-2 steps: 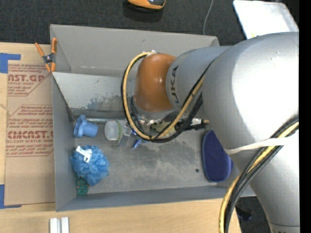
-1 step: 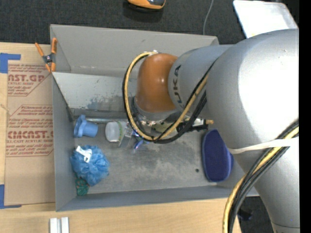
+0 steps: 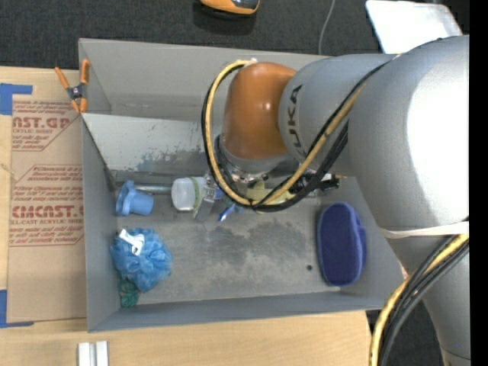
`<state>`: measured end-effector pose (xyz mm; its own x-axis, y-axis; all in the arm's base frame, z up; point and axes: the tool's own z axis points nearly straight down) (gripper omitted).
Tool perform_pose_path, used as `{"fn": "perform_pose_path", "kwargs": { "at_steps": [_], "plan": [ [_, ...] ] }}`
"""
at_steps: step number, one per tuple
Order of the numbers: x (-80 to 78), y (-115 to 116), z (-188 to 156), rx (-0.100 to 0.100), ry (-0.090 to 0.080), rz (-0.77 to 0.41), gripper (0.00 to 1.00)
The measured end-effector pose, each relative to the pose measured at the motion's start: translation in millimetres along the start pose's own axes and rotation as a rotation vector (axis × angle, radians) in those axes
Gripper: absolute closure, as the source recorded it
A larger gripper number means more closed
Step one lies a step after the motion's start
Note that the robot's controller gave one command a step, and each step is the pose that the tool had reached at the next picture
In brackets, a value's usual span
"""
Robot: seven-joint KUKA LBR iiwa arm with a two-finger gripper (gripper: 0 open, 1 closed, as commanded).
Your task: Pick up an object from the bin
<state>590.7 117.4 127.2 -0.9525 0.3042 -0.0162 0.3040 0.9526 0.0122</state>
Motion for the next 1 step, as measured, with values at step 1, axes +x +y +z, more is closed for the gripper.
{"fn": "perform_pose_path", "kwargs": {
  "at_steps": [1],
  "plan": [
    [0.0,0.0,0.0,0.0,0.0,0.0,1.0]
  ]
}}
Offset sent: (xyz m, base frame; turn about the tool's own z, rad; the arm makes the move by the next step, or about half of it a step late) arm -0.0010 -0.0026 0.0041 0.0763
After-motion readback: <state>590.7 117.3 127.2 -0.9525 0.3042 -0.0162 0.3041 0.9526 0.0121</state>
